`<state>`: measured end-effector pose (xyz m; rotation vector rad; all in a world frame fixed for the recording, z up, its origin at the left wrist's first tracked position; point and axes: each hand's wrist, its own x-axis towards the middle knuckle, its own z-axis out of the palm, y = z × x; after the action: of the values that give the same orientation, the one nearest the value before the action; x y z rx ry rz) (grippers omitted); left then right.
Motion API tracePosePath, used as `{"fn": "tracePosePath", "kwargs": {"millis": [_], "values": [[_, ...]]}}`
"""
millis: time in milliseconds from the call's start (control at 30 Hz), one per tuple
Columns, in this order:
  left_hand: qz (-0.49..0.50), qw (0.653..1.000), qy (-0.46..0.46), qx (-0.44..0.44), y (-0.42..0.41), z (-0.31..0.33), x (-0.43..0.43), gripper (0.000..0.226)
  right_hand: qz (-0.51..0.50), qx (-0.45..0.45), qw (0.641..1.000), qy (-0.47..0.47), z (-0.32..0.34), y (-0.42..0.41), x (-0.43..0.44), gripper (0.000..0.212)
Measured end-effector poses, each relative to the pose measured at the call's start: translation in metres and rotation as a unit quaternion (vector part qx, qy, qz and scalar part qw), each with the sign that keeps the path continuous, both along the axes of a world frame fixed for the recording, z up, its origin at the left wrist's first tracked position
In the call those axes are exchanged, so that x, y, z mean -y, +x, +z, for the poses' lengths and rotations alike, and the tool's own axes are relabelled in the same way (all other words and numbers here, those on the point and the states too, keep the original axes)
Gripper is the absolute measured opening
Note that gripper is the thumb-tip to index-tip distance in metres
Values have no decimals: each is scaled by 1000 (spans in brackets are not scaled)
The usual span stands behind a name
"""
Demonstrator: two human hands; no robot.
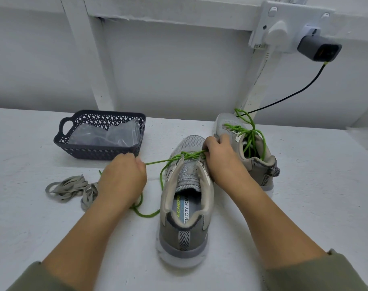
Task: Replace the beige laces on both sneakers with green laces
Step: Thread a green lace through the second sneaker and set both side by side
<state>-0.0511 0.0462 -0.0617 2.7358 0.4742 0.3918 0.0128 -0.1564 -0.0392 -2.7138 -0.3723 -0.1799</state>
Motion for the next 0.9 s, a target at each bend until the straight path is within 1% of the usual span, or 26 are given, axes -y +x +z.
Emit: {"fn": "tracePosePath", "kwargs": {"millis": [33,67,100,200,233,300,333,367,400,467,533,567,600,633,700,733,767,833,900], "values": [[0,999,53,7,-1,2,2,29,0,0,1000,7,-1,0,0,14],[-7,996,86,29,-2,4,6,27,-2,-3,1000,22,-2,1,1,12],[-26,995,84,57,-1,3,11,27,0,-5,999,36,-3,1,0,11],[-159,978,67,117,7,-3,25,23,14,12,999,46,-3,2,-1,13],[-186,973,57,124,8,-3,27,18,17,16,999,48,-2,2,-2,15],[-202,969,27,141,9,-1,27,8,21,26,998,47,-1,0,-1,18],[-202,967,23,154,9,0,27,4,22,31,998,44,-1,0,-1,19],[-190,970,22,149,6,2,27,6,21,37,998,39,-1,-1,-1,18],[-162,979,15,124,4,4,27,11,21,40,998,35,-1,-1,0,17],[-57,997,-2,47,0,10,24,21,6,25,998,52,-2,-2,-1,12],[17,999,0,-33,-5,14,21,27,-3,19,998,63,-2,-2,0,9],[25,999,12,-45,-8,15,22,30,-3,28,998,55,-2,-2,0,10],[17,999,18,-26,-9,14,22,32,2,37,998,46,-2,-3,0,10],[-11,1000,8,14,-9,12,23,33,6,46,998,37,-1,-4,1,11],[-114,988,-53,92,-5,8,26,29,17,56,998,28,1,-7,1,13],[-159,978,-84,107,-3,8,27,23,20,57,998,28,1,-8,1,14],[-172,974,-100,108,-2,8,27,16,22,58,998,31,2,-9,1,14],[-125,986,-80,77,-2,6,22,12,22,62,997,33,3,-10,1,13],[-55,998,-7,-19,-5,8,15,17,16,64,997,26,2,-11,2,12]]}}
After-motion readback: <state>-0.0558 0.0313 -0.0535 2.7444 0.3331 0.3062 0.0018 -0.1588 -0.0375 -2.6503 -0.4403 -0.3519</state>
